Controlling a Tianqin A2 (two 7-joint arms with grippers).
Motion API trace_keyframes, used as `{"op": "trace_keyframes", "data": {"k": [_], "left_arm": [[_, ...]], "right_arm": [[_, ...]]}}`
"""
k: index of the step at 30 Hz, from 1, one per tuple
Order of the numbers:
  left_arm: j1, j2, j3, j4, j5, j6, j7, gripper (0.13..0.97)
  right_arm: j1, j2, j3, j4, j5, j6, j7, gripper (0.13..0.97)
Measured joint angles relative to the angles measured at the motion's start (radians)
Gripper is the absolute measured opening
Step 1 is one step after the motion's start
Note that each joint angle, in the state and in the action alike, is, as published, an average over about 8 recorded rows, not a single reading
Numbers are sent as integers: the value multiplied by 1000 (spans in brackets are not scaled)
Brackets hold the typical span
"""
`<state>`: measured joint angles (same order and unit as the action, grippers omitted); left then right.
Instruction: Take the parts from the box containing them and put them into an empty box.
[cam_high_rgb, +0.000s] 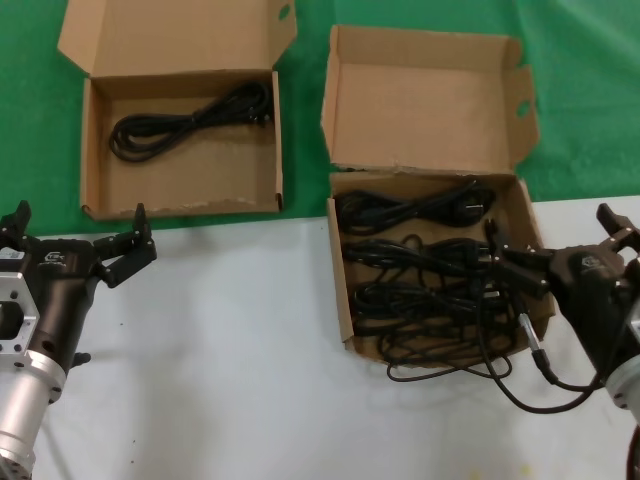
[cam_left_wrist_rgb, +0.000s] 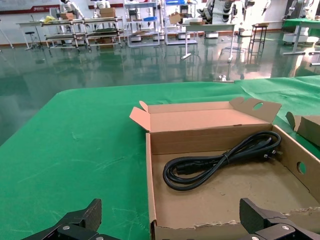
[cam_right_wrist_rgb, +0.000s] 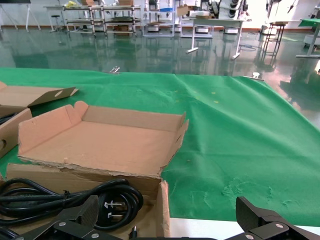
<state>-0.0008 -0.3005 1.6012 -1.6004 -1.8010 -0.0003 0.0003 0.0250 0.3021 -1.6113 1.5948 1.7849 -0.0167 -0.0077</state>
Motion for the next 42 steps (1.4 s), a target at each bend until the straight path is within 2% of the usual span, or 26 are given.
{"op": "trace_keyframes", "data": {"k": [42], "left_arm": [[0, 0, 0, 0, 0, 0, 0, 966]], "right_arm": [[0, 0, 0, 0, 0, 0, 0, 966]]}}
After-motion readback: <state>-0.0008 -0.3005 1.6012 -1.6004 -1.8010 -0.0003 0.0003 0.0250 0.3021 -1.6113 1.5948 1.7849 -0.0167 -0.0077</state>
